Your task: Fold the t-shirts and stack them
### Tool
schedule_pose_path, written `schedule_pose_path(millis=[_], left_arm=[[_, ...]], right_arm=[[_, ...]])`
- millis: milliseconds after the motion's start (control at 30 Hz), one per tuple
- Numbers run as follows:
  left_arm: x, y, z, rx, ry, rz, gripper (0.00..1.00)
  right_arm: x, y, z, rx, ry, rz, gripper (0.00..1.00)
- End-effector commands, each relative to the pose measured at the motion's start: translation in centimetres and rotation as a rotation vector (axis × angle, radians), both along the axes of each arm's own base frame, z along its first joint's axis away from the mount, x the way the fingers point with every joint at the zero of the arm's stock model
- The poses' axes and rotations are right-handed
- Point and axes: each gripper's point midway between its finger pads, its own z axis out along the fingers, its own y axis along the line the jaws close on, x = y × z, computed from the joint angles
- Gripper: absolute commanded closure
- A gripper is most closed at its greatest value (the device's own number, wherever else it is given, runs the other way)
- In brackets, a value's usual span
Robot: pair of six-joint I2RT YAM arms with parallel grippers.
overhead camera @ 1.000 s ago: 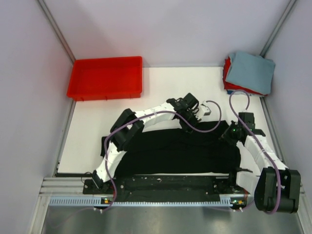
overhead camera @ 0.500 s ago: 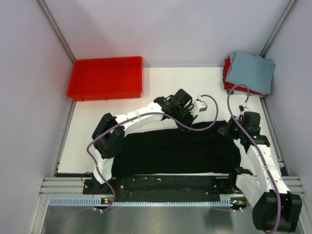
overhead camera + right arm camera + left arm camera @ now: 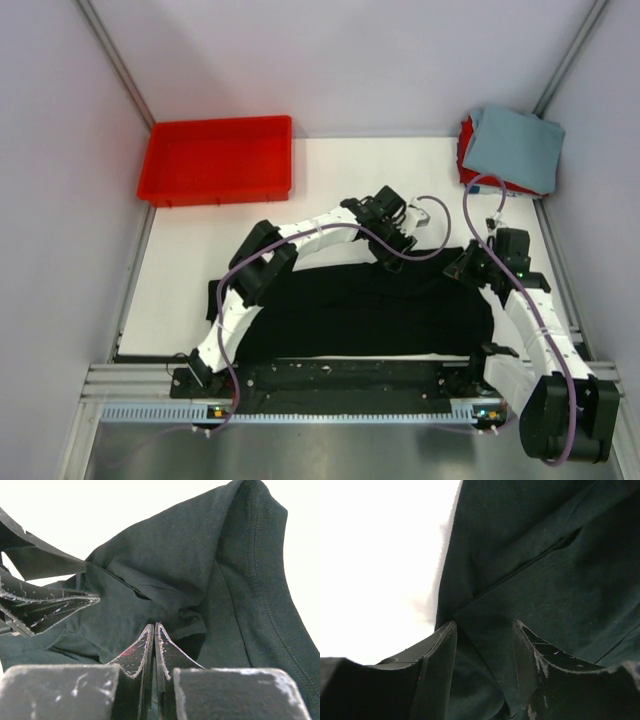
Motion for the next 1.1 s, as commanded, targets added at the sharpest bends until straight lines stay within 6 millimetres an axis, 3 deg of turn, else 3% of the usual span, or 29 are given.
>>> schedule_pose_path(millis=[0,300,500,633,800,900,1000,1067], left_arm=[[1.7,-1.9,2.7,-0.076,-0.058,0.013,0.5],[1.7,-2.3,1.4,-0.07,-0.042,-0.015,0.56],[1.8,-2.0,1.5,-0.062,-0.045,-0.01,0.67],[2.5,-1.4,1.2,-0.022,-0.079,0.023,0.62],[3.8,-0.7,0.7,0.022,-0.133,0.06,0.62],[2.8,-1.0,0.6,0.0,-0.095,0.023,0.75],[1.9,-1.4,1.2,-0.048,-0.073,-0.008,0.99],[1.6,-1.7,2.0,-0.075,-0.085,-0.034,1.0]], right_arm=[[1.0,-0.2,1.4,-0.002,-0.057,-0.003,1.0],[1.0,-0.2,1.3,-0.002,-0.054,-0.003,1.0],[1.2,-0.3,1.6,-0.009,-0.062,-0.005,1.0],[1.2,-0.3,1.8,-0.009,-0.067,-0.006,1.0],[1.2,-0.2,1.9,-0.007,-0.072,0.0,1.0],[1.2,-0.4,2.0,-0.014,-0.074,-0.009,1.0],[1.2,-0.5,1.9,-0.019,-0.073,-0.01,1.0],[1.3,-0.6,1.9,-0.022,-0.071,-0.015,1.0]])
